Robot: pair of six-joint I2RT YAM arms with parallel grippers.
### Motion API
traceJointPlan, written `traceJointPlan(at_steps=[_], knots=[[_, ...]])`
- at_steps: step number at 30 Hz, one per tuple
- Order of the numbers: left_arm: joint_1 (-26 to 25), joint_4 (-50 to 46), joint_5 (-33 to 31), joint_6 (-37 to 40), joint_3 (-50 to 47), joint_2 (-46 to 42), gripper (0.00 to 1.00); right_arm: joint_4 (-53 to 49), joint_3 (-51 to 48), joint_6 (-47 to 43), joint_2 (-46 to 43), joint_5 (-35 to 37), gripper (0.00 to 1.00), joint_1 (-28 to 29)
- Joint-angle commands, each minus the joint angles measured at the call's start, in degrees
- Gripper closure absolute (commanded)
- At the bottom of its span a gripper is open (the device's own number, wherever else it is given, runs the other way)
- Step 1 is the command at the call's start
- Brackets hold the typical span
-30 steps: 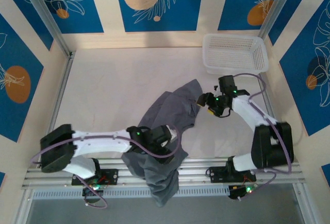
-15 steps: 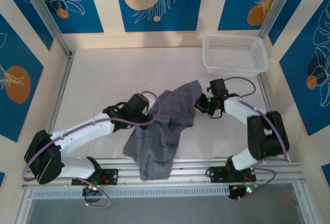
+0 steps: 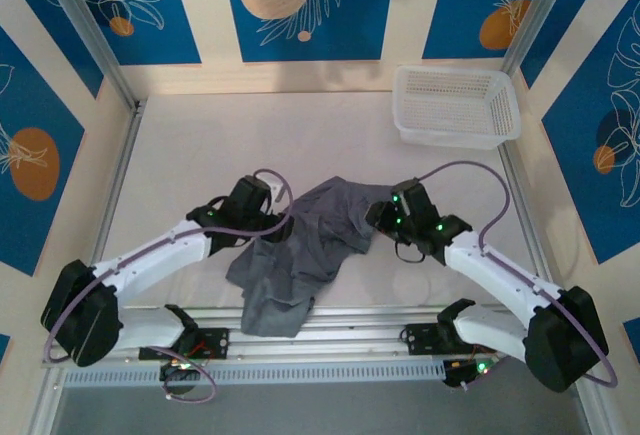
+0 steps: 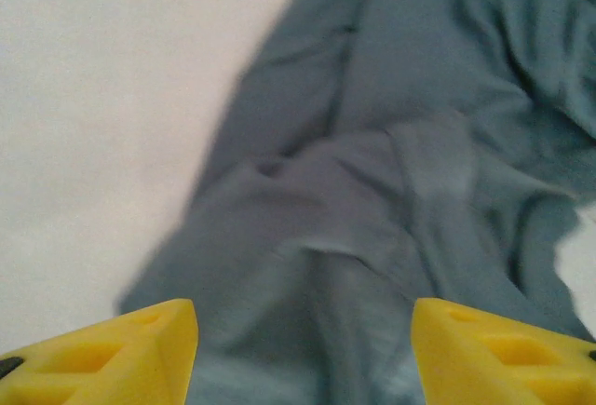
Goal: Fold the inside-out t-shirt
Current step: Flatten out the T-shirt at the center of the table.
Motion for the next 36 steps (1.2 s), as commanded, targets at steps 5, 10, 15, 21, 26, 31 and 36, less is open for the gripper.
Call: traceJointPlan(at_steps=[5, 10, 15, 21, 26, 31, 36], knots=[[-5.85, -9.24, -11.15, -6.73, 0.71, 6.13, 0.39, -6.35, 5.72, -12.68, 6.27, -6.71, 0.46, -11.36], [-5.76, -11.17, -15.38, -5.86, 3.03, 6.48, 1.00, -6.32, 7.32, -19.43, 10.80, -7.99, 0.39, -14.99], [-3.09, -13.22, -17.89, -4.00, 3.75, 0.49, 1.00, -12.39, 15.45, -27.55, 22.28, -12.08, 0.38, -16.64], [0.26, -18.41, -21.86, -4.36, 5.55, -2.65, 1.00, -13.72, 19.82, -34.89, 29.37, -5.26, 0.41, -10.61], [5.60, -24.19, -27.44, -6.02, 6.79, -5.89, 1.00, -3.33, 12.11, -57.85, 21.92, 9.81, 0.34, -4.03], [12.34, -22.64, -23.16, -3.54, 7.51, -10.00, 0.99, 21.19, -6.81, -91.57, 10.75, 5.83, 0.15, 0.23], [16.83, -21.70, -17.45, -2.27, 9.38, -9.12, 0.98, 18.86, -9.36, -101.39, 8.40, -6.85, 0.15, -2.21]])
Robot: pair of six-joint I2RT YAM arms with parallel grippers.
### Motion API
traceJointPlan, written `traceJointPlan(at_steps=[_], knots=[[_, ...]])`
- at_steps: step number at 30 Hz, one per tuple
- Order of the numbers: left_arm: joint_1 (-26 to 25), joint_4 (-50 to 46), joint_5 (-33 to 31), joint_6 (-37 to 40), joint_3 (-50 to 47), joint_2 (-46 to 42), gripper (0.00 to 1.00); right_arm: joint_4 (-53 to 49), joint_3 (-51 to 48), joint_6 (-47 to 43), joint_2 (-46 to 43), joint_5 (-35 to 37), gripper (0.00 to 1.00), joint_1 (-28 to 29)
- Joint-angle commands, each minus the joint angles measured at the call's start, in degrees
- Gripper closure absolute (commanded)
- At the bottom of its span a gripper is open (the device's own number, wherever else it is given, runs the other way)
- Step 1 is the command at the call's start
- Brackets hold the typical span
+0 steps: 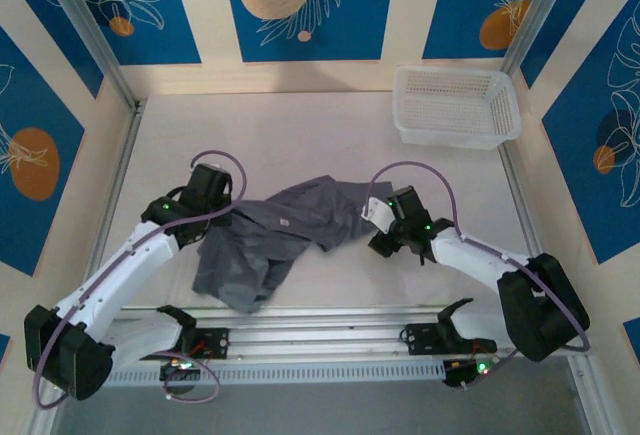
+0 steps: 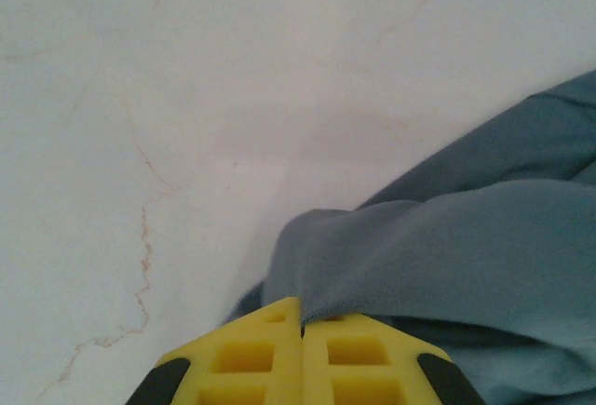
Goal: Fold the inside-out t-shirt
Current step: Flatten out the T-shirt at the center of the table.
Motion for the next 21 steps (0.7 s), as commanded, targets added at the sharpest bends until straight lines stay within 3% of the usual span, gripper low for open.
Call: traceJointPlan(at_steps=[1, 7, 11, 18, 19, 21], knots=[[1.73, -0.02, 4.12, 1.79, 2.28, 0.57, 0.98, 6.14, -1.12, -17.54, 0.06, -7.97, 0.16, -0.27], [1.93, 1.22, 7.27, 1.84, 1.61, 2.01, 0.98, 9.59, 0.87, -19.98, 7.80, -7.99, 0.24, 2.61], [1.93, 1.24, 7.94, 1.67, 0.90, 1.59, 0.98, 9.36, 3.76, -17.81, 12.17, -11.51, 0.47, 2.94], [1.98, 1.83, 9.15, 2.19, 0.41, -0.63, 0.98, 9.96, 8.63, -15.05, 17.27, -10.15, 0.86, 3.37], [1.97, 1.35, 8.85, 2.28, 0.76, -0.94, 0.98, 9.31, 9.37, -14.65, 17.14, -9.39, 0.95, 3.55], [2.00, 0.31, 8.73, 2.69, 1.84, -1.71, 0.98, 6.33, 11.20, -12.15, 14.77, -9.92, 1.00, 3.73]])
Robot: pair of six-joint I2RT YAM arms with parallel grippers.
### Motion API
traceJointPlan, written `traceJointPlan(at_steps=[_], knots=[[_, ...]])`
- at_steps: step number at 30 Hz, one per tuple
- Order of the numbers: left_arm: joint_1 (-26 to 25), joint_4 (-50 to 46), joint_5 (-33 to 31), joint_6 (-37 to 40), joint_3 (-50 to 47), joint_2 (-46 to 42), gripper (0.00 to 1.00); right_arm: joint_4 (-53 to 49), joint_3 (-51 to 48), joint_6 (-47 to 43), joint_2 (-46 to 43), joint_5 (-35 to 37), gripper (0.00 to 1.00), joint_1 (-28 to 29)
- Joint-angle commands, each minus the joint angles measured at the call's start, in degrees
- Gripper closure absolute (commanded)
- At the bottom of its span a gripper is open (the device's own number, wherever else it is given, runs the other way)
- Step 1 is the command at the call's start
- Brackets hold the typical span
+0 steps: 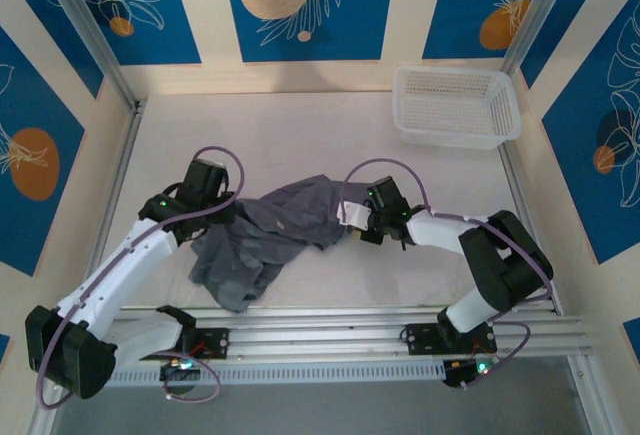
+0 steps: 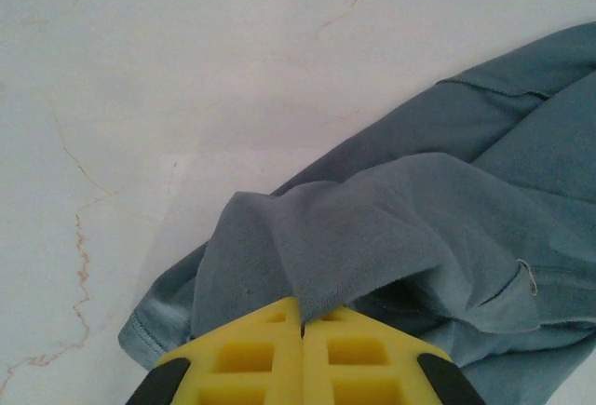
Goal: Fold the inside-out t-shirt
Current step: Flatten out the T-shirt at the center of the table.
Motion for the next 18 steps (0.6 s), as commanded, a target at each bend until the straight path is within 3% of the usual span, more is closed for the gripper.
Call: traceJointPlan(at_steps=[1, 5, 9, 13, 18], knots=[[0.80, -1.55, 1.01, 1.69, 2.33, -2.31, 0.98, -4.72, 4.30, 4.75, -4.43, -2.86, 1.00, 0.62], [0.97, -5.89, 3.49, 4.02, 10.47, -5.54, 0.99, -17.50, 11.33, 15.84, -17.69, -8.68, 1.00, 0.56], [0.99, -9.19, 4.18, 7.36, 22.71, -7.31, 0.99, -22.72, 19.52, 29.02, -31.52, -11.18, 1.00, -1.30], [0.96, -10.66, 6.02, 10.16, 34.38, -7.80, 0.98, -24.74, 27.81, 36.62, -40.01, -9.50, 1.00, -3.78], [1.02, -9.54, 6.13, 13.34, 42.44, -10.63, 0.95, -28.49, 37.16, 42.55, -44.41, -5.19, 1.00, -4.82]])
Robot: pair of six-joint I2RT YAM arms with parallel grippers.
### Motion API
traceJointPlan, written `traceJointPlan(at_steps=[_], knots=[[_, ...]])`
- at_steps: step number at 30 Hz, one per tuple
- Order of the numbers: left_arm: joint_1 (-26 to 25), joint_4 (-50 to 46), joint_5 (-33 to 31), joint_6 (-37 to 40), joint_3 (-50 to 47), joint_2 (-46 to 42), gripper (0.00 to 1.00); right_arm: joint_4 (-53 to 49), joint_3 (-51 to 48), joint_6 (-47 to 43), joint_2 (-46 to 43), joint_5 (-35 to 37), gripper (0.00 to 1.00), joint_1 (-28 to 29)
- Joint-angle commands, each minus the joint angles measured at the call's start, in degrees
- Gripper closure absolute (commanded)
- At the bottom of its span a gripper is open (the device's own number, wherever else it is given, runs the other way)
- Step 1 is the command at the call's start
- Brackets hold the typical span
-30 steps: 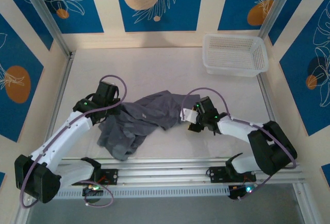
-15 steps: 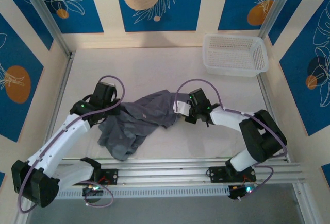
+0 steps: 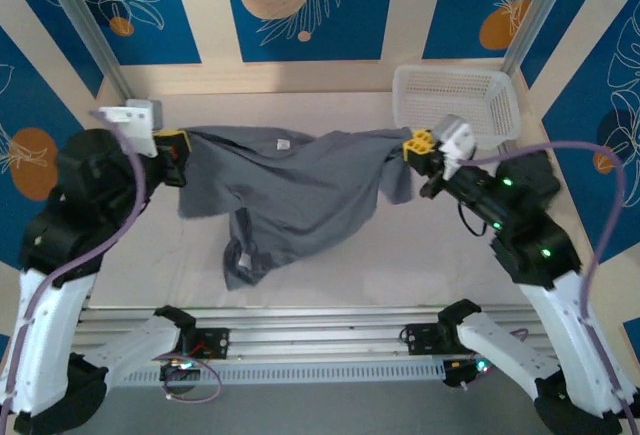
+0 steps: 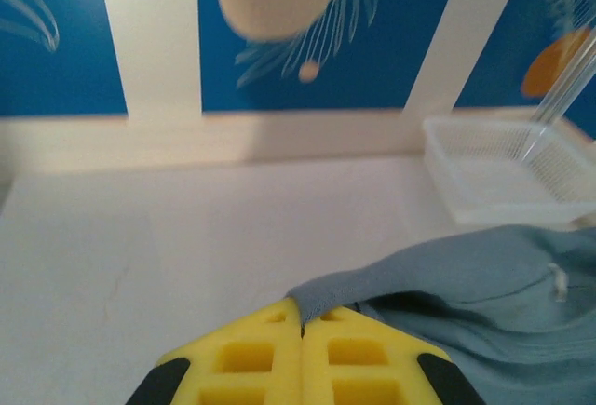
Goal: Fold the inside-out t-shirt
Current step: Flatten out the T-shirt at the center of the table.
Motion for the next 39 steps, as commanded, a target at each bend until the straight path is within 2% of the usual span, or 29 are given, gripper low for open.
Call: traceJointPlan(at_steps=[1, 6, 11, 13, 18, 22, 27, 29, 32, 35, 39], knots=[[0.66, -0.45, 1.82, 4.64, 4.34, -2.17, 0.95, -5.15, 4.04, 8.41, -1.13, 2.75, 1.00, -0.40], [0.68, 4.82, 3.68, 9.04, 6.86, -5.57, 0.95, -3.78, 11.04, 10.10, -2.17, 3.46, 1.00, -0.41], [0.72, 6.97, 5.13, 9.36, 11.74, -5.22, 0.97, -0.74, 17.21, 11.61, -1.37, 4.95, 1.00, -0.42], [0.71, 6.15, 5.32, 8.83, 14.78, -3.25, 0.97, -0.97, 19.90, 11.41, 0.06, 5.79, 1.00, -0.42], [0.67, 0.32, -0.31, 7.15, 23.97, 5.03, 1.00, -0.13, 23.01, 11.00, 4.00, 8.55, 1.00, -0.45], [0.69, -1.21, -0.26, 6.22, 28.22, 10.47, 1.00, 0.36, 25.31, 13.47, 6.66, 10.28, 1.00, -0.49], [0.70, 2.72, 2.95, 5.03, 27.24, 10.14, 1.00, 1.01, 25.83, 14.19, 7.01, 14.32, 1.00, -0.54], [0.68, 3.80, 4.65, 4.73, 27.08, 8.97, 1.00, -0.99, 27.38, 15.80, 6.53, 11.68, 1.00, -0.49], [0.69, 5.12, 8.54, 4.27, 26.89, 7.03, 1.00, 1.24, 26.76, 17.36, 3.69, 7.82, 1.00, -0.50], [0.72, 5.86, 14.82, 3.58, 27.04, 5.80, 1.00, 4.35, 25.34, 18.32, 0.27, 5.35, 1.00, -0.50], [0.71, 6.43, 22.44, 1.61, 27.93, 5.18, 0.98, 2.70, 26.95, 18.73, -1.49, 4.73, 1.00, -0.49]])
